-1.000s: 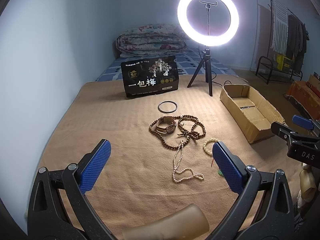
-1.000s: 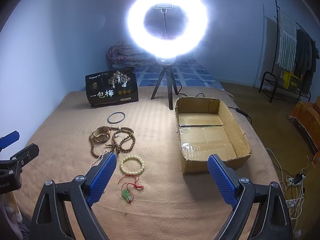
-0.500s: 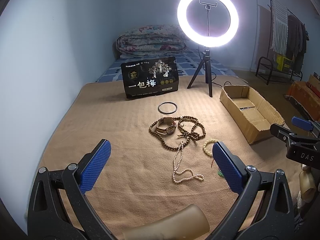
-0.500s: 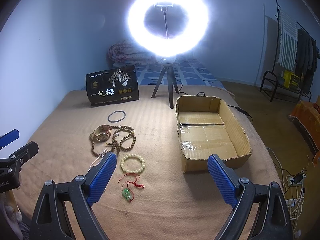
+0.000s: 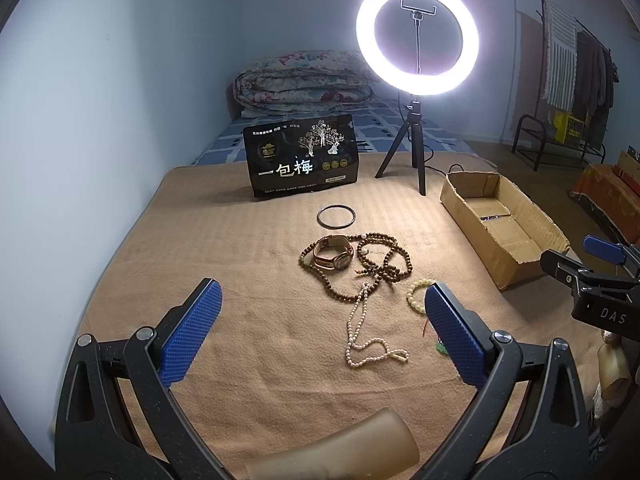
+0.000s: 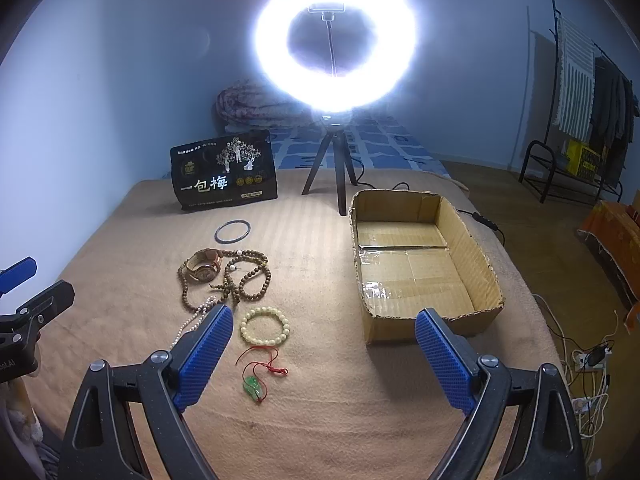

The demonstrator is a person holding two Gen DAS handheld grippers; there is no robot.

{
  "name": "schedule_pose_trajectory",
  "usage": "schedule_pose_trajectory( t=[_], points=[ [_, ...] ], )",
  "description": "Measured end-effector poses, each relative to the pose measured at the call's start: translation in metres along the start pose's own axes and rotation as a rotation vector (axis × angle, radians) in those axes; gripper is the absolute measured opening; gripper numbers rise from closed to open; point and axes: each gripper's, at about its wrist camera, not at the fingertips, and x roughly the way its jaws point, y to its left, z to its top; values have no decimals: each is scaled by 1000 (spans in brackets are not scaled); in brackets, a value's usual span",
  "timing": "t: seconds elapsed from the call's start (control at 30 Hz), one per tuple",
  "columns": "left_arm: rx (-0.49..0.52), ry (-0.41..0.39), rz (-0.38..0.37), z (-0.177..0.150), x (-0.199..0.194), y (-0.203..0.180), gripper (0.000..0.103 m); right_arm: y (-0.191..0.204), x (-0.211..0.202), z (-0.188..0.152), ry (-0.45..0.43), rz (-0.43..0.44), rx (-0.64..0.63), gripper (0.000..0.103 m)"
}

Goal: Organize jewelry

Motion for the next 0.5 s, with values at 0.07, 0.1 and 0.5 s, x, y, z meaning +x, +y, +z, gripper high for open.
schedule_pose_trajectory(
  t=[0.07,0.1,0.5],
  points=[
    [1,0,0,0,0,0,103,0,0,0,1,1,0,94],
    [1,0,0,0,0,0,103,0,0,0,1,1,0,94],
    [-1,-1,2,0,-1,1,103,0,1,-1,4,2,-2,94]
  ],
)
